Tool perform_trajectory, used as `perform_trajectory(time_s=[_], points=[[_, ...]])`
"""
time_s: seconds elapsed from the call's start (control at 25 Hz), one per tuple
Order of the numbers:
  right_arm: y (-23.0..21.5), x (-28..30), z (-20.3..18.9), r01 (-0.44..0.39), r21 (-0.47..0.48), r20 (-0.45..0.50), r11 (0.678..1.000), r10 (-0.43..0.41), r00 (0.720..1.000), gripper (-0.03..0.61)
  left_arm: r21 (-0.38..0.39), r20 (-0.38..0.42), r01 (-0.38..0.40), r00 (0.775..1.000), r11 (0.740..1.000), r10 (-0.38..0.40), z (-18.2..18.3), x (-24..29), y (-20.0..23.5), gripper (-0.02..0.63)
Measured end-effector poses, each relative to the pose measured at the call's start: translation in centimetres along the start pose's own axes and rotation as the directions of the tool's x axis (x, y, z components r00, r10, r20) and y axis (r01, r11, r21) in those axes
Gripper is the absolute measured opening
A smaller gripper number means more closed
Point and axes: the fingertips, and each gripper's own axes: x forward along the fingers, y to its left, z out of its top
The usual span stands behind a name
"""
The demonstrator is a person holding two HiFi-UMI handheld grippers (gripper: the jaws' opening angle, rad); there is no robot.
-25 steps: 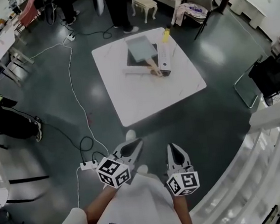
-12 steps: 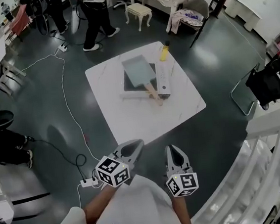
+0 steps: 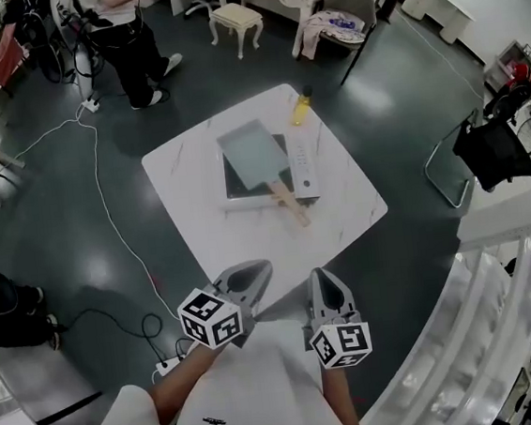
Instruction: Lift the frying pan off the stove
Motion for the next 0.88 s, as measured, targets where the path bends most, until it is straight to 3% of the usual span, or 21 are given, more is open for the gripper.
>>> perform_trajectory(time_s=[0.32,0.68,0.88], points=[[-1.1,3.2,0.3,0.016,-0.026,-0.013,1.000,-0.016,1.000,0.000,-0.066,-0.013,0.059,0.998,0.996,-0.060,1.3,2.2,1.6,0.006],[-2.1,6.2,-0.2,-0.008,-0.063,-0.058,0.998,0.004,0.998,0.002,-0.112,-0.071,-0.004,0.997,0.994,-0.004,0.7,4.9,5.3,0.006],[-3.4,8.5,-1.2,-0.020,-0.066,-0.092,0.998,0.014,0.996,0.002,-0.192,-0.070,0.003,0.997,0.981,-0.016,0.6,7.5,7.4,0.008]])
